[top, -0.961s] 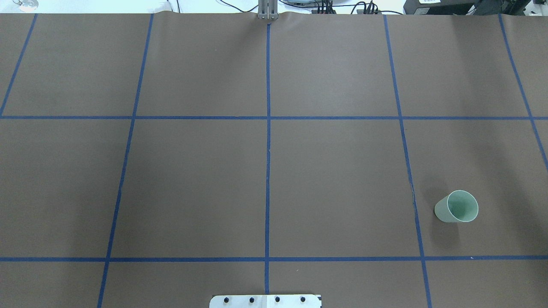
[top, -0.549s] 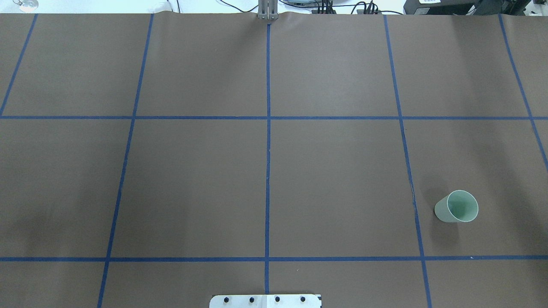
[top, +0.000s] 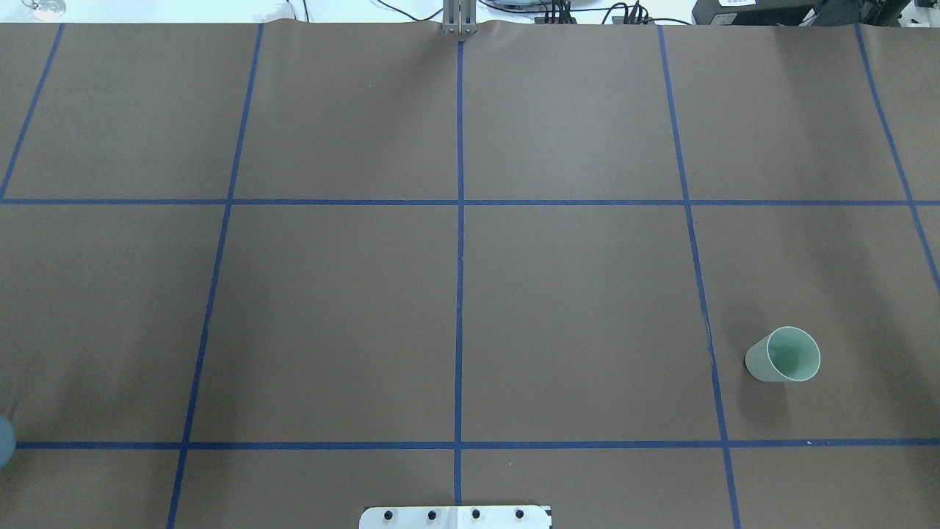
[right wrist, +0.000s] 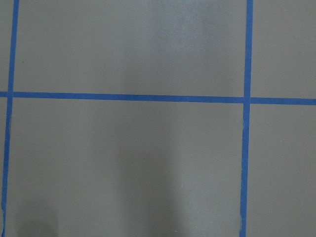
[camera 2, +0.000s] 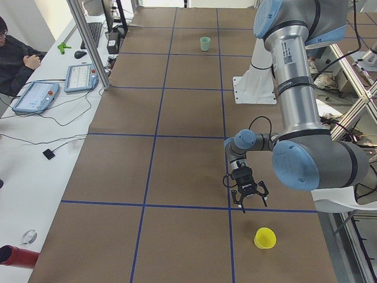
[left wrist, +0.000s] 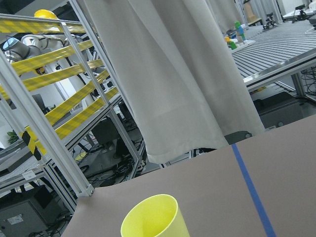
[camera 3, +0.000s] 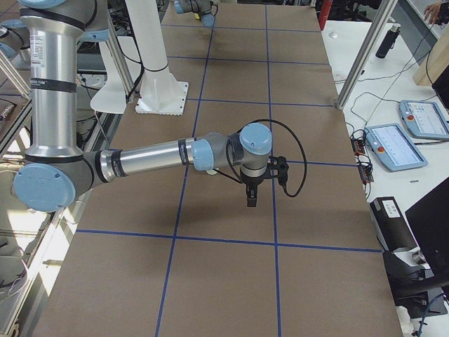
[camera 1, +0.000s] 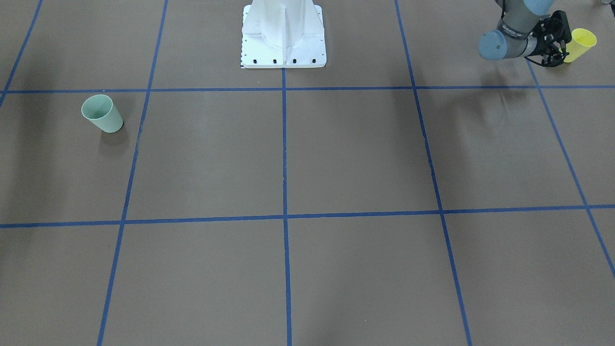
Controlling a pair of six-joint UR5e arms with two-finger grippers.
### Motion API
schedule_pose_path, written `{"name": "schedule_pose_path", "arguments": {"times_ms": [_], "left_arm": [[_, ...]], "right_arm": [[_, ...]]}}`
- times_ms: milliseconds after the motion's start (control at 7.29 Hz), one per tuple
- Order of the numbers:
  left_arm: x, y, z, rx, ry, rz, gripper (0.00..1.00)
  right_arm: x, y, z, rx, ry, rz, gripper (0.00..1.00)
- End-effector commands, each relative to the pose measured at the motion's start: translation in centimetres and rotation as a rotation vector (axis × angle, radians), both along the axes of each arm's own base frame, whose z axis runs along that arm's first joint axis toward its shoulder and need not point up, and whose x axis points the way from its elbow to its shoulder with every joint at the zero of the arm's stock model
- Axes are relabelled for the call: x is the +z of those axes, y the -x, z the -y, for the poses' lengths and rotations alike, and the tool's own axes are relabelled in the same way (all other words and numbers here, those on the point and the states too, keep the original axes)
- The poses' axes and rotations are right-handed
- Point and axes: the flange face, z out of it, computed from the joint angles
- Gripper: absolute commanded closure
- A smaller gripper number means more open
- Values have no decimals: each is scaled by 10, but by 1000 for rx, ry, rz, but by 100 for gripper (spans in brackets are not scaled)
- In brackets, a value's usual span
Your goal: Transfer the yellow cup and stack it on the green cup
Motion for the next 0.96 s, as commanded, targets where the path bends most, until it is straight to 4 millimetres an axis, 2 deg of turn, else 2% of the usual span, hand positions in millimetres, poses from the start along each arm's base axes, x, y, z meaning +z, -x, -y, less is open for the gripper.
{"name": "schedule_pose_path", "arguments": {"times_ms": [0, 549, 824], "left_arm": [[23, -2, -8, -52, -3, 59, 0], [65, -5, -9, -96, -12, 117, 0], [73, -1, -9, -97, -11, 134, 0]], "right_arm": [[0, 1, 0, -2, 1, 0, 0], [0, 10, 2, -20, 2, -1, 0], [1, 11, 2, -21, 5, -4, 0]]}}
